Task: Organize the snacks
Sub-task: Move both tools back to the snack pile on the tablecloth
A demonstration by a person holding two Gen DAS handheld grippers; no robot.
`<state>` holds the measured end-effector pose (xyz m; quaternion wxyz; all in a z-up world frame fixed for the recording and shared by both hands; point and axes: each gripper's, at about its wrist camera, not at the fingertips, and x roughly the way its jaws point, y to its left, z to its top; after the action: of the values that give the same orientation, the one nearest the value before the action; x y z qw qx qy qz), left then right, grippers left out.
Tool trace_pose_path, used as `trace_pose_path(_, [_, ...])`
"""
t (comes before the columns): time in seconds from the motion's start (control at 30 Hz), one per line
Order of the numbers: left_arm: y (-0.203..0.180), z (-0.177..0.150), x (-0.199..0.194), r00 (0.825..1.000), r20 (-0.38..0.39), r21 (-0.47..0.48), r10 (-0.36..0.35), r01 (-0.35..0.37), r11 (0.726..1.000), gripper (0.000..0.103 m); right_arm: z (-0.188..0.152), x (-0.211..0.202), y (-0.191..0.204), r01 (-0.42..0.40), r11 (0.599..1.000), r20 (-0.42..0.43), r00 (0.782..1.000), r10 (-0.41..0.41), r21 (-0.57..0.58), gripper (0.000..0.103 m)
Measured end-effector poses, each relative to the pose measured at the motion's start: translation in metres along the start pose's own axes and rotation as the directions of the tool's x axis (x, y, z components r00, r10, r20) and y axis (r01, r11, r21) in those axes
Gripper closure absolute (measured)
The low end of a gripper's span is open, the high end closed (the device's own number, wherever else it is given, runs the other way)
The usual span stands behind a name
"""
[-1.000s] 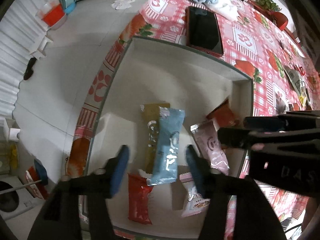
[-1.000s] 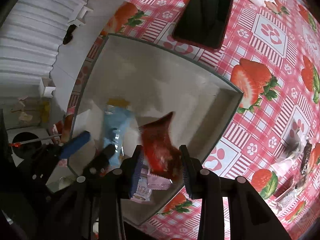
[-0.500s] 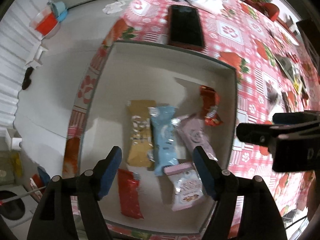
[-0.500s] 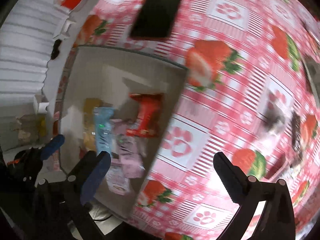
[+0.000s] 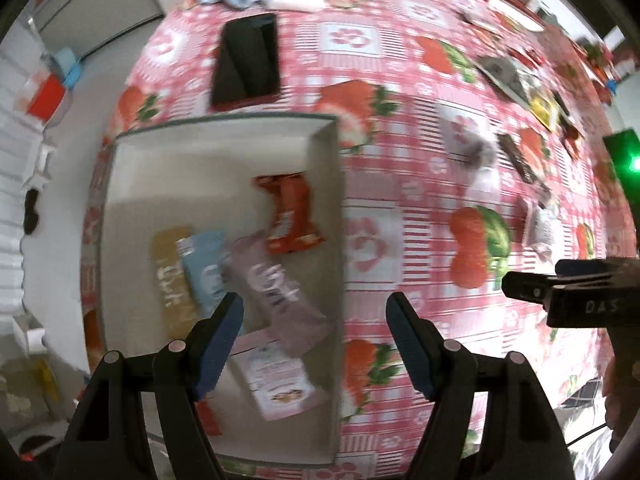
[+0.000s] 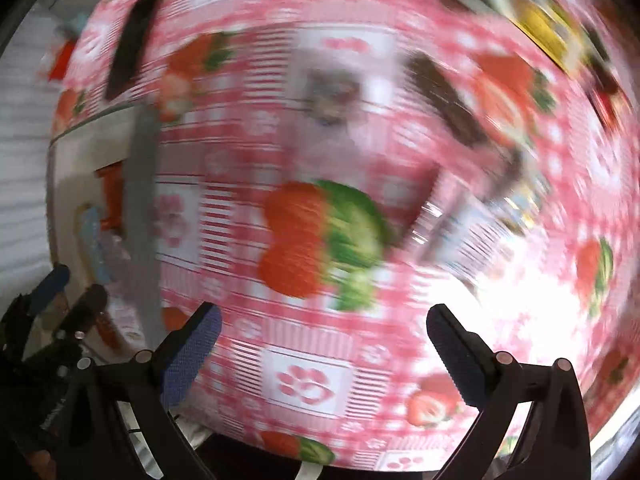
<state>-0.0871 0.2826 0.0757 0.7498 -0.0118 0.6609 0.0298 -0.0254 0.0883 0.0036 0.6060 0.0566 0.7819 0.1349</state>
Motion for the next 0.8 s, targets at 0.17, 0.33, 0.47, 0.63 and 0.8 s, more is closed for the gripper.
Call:
trace_pose_path(0.17, [-0.034,0.012,0.003,1.0,-0.011,0.045,-0.02,0.02,0.999,0.026,-0.014,0.001,-0.046,-0.004,0.996,0.002,1.0,0.004,0.091,0.0])
trace_pose_path(0.33, [-0.069,0.035,0.011,0.999,-0.021,0.058,-0.043,0.044,0.997,0.025,-0.029,-0.001,-0.08,-0.02,0.99,0.004,1.0,0.02,0.141,0.0])
trace_pose_path(0.47, [-0.093,0.063,0.024,0.997,-0.033,0.034,-0.068,0.069,0.997,0.025,-0.042,-0.004,-0.104,-0.033,0.986,0.009,0.999,0.032,0.162,0.0])
trace_pose_path(0.63, [-0.117,0.096,0.041,0.997,-0.031,0.034,-0.064,0.065,0.997,0.025,-0.059,-0.011,-0.151,-0.058,0.979,0.017,0.998,0.055,0.197,0.0])
trace_pose_path(0.8, [-0.133,0.117,0.063,0.998,-0.05,0.049,-0.03,0.032,0.998,0.025,-0.075,-0.016,-0.19,-0.066,0.971,0.023,0.998,0.062,0.229,0.0])
